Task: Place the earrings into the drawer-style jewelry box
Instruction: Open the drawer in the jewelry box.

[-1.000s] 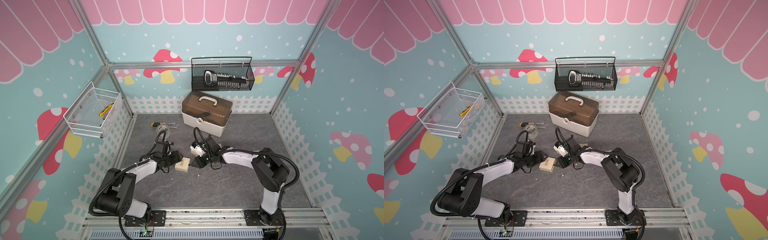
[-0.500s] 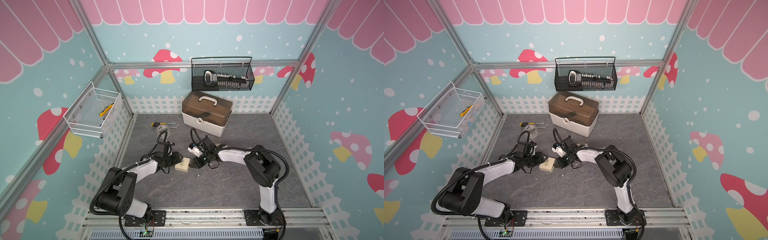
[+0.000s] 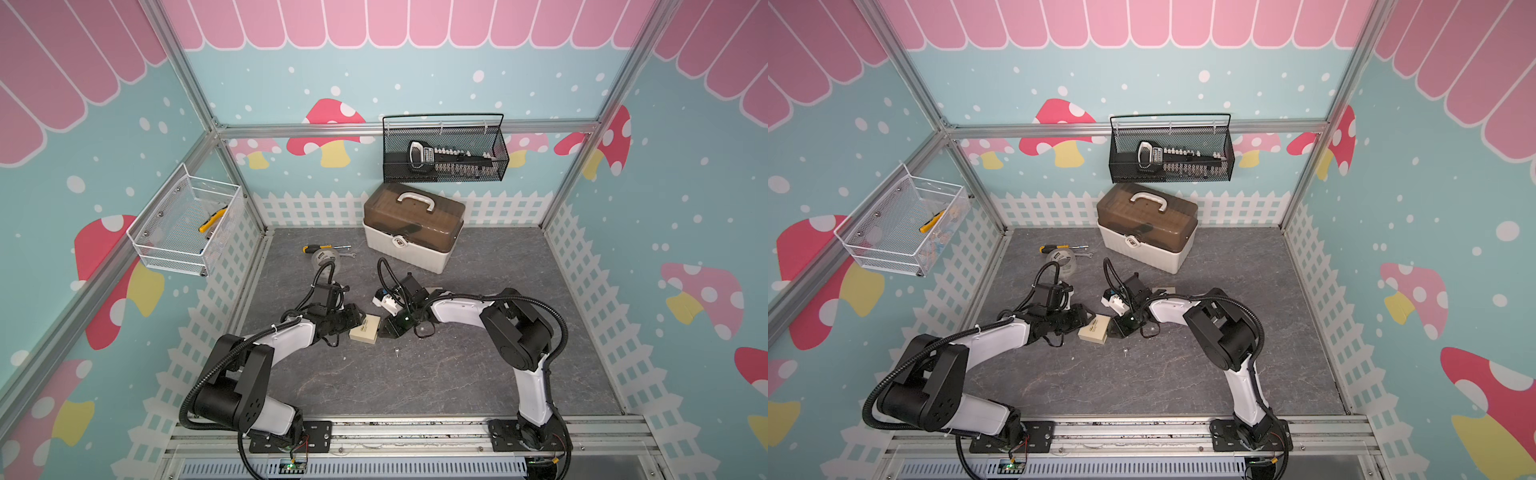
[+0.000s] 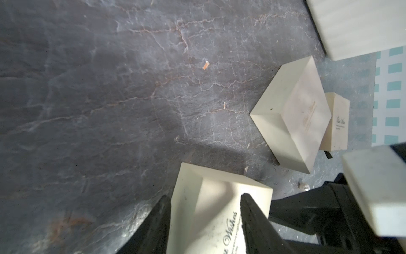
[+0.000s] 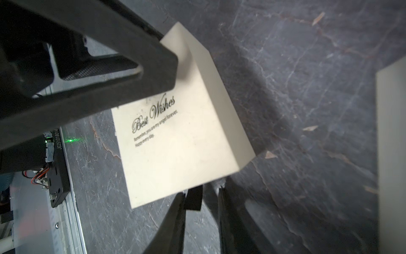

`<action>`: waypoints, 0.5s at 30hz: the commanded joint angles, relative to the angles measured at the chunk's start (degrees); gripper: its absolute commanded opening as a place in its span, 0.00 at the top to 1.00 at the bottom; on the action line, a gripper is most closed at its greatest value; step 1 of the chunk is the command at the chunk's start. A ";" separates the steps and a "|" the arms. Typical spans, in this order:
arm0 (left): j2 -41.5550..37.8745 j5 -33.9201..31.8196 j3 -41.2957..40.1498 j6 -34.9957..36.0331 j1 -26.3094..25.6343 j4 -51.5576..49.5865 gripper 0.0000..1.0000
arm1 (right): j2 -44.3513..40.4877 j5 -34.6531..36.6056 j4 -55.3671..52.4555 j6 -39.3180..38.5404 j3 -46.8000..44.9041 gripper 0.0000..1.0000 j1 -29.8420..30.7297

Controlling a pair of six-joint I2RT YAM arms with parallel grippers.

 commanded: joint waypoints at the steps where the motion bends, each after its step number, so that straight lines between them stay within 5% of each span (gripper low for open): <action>1: 0.95 0.83 -0.19 0.56 -0.42 -0.22 0.48 | 1.20 -1.29 -0.85 -1.00 1.85 0.74 0.45; 15: 0.61 -0.05 -0.64 -0.15 -0.40 -0.76 0.48 | 2.87 -2.57 -0.84 -0.72 3.83 0.79 0.79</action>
